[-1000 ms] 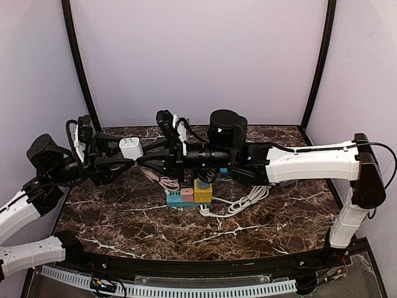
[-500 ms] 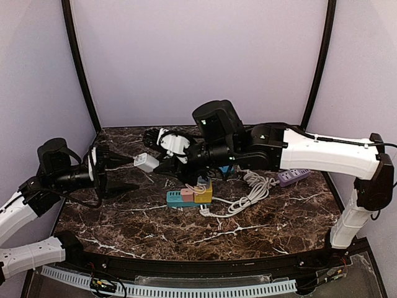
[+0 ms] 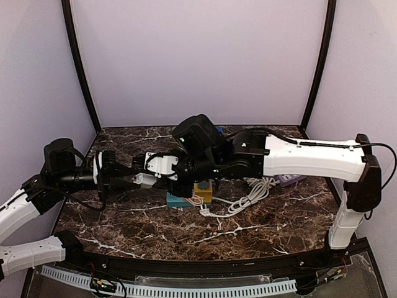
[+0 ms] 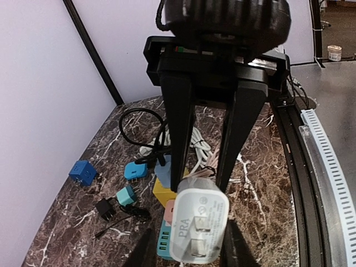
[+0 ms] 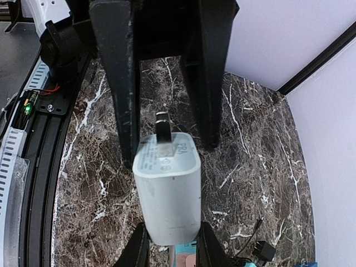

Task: Insert the plug
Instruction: Adjust the plug.

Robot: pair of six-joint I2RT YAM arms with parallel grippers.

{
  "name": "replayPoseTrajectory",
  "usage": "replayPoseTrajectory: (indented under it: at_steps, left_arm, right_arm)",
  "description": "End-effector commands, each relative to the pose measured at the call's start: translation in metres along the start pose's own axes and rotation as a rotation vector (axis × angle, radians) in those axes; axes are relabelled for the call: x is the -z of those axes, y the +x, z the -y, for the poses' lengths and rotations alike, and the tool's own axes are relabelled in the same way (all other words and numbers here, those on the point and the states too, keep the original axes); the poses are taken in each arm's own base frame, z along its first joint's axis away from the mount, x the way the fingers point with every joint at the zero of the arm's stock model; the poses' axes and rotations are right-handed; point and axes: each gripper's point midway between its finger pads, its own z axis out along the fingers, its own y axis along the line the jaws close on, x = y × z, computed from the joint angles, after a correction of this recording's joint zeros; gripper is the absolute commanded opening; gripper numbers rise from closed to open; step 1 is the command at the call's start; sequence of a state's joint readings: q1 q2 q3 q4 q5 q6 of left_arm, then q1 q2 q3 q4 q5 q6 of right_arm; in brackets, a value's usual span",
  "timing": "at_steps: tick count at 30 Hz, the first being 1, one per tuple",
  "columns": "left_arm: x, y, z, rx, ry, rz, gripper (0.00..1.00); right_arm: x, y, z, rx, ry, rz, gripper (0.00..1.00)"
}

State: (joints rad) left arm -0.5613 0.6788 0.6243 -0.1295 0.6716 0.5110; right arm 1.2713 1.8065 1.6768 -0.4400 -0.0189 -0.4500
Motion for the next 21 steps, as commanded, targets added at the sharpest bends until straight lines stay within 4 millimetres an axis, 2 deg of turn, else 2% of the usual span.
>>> replayPoseTrajectory:
  at_steps: [1, 5, 8, 9, 11, 15, 16, 18, 19, 21]
  left_arm:
    - [0.000, -0.009, 0.009, 0.014, 0.057, 0.029, 0.18]
    - [-0.002, -0.009, 0.014, 0.017, 0.078, 0.040, 0.03]
    - [-0.003, -0.008, 0.015, 0.022, 0.077, 0.040, 0.01]
    - [-0.003, -0.009, 0.012, 0.019, 0.060, 0.043, 0.01]
    - [-0.003, -0.008, 0.002, 0.046, 0.009, 0.040, 0.01]
    - [-0.001, -0.005, -0.021, 0.126, -0.134, 0.044, 0.01]
    - [-0.001, -0.004, -0.025, 0.165, -0.155, 0.047, 0.01]
    - [0.001, 0.000, -0.033, 0.220, -0.207, 0.052, 0.01]
    - [0.002, 0.003, -0.037, 0.265, -0.238, 0.054, 0.01]
    - [0.008, 0.010, -0.050, 0.335, -0.312, 0.057, 0.01]
  right_arm:
    - [0.003, -0.020, 0.005, 0.020, 0.021, 0.045, 0.00]
    - [0.002, -0.023, 0.006, 0.022, 0.026, 0.059, 0.00]
    - [0.003, -0.026, 0.010, 0.012, 0.043, 0.068, 0.00]
    - [0.004, -0.026, 0.016, 0.001, 0.077, 0.063, 0.04]
    - [0.012, -0.030, 0.026, -0.030, 0.129, 0.074, 0.35]
    - [0.063, -0.055, 0.048, -0.116, 0.215, 0.212, 0.93]
    - [0.079, -0.061, 0.053, -0.144, 0.228, 0.259, 0.98]
    - [0.106, -0.057, 0.061, -0.203, 0.224, 0.305, 0.99]
    - [0.119, -0.051, 0.068, -0.238, 0.232, 0.316, 0.99]
    - [0.136, -0.022, 0.087, -0.326, 0.266, 0.304, 0.99]
